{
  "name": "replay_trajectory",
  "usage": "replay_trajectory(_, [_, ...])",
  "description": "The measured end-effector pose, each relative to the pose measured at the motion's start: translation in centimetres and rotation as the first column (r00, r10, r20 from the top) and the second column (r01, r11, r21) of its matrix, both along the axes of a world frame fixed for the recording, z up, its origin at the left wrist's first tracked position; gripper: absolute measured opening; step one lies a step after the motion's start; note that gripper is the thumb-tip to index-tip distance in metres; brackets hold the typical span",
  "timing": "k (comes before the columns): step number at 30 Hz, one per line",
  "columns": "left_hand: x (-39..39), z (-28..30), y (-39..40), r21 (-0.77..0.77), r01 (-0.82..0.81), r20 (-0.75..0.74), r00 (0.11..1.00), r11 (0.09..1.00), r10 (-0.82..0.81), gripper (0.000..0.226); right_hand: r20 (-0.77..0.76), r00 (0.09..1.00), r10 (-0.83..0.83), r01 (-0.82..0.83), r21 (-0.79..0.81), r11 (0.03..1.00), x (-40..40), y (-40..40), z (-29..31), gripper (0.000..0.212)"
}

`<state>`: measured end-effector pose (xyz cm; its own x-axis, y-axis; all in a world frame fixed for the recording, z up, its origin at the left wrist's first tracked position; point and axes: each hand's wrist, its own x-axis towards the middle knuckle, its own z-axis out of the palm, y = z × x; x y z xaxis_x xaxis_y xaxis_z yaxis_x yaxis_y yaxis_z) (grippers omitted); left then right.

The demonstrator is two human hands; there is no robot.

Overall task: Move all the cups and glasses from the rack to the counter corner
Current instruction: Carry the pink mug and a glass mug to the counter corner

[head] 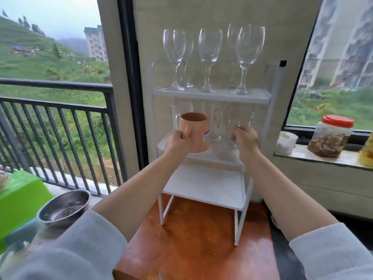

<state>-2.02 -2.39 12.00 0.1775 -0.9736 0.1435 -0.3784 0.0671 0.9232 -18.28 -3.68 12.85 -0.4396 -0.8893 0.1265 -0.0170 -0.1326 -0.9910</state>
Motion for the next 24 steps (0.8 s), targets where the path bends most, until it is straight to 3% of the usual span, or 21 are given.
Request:
replay_trajectory(4, [0.2,0.7,-0.8,0.058,0.029,-0.194,0.981,0.998,-0.017,0.031,0.165,0.986,-0.013,0.019,-0.031,0.999,0.8,-0.2,0.6,0.033])
replay_trajectory(8, [1.2,0.1,-0.3,-0.010,0.016,-0.298,0.954,1.000,-0.018,0.026,0.300,0.953,-0.049,0.072,-0.065,0.995,1.9,0.7,0.3,0.035])
replay_trajectory(13, [2.6,-1.4,1.6,-0.137,0.037,-0.320,0.944,0.990,-0.080,0.025,0.158,0.983,-0.091,0.102,-0.064,0.993,2.5,3.3,0.0,0.043])
replay_trajectory(19, [3.3,-1.0,4.6,-0.244,-0.041,-0.387,0.920,0.969,-0.059,0.029,0.121,0.992,0.023,-0.008,-0.119,0.993,2.0,6.6,-1.1,0.038])
replay_trajectory(24, [4.0,-0.8,7.3,-0.286,-0.085,-0.475,0.878,0.954,-0.064,0.032,0.148,0.988,0.041,-0.008,-0.212,0.977,1.5,9.7,-1.8,0.042])
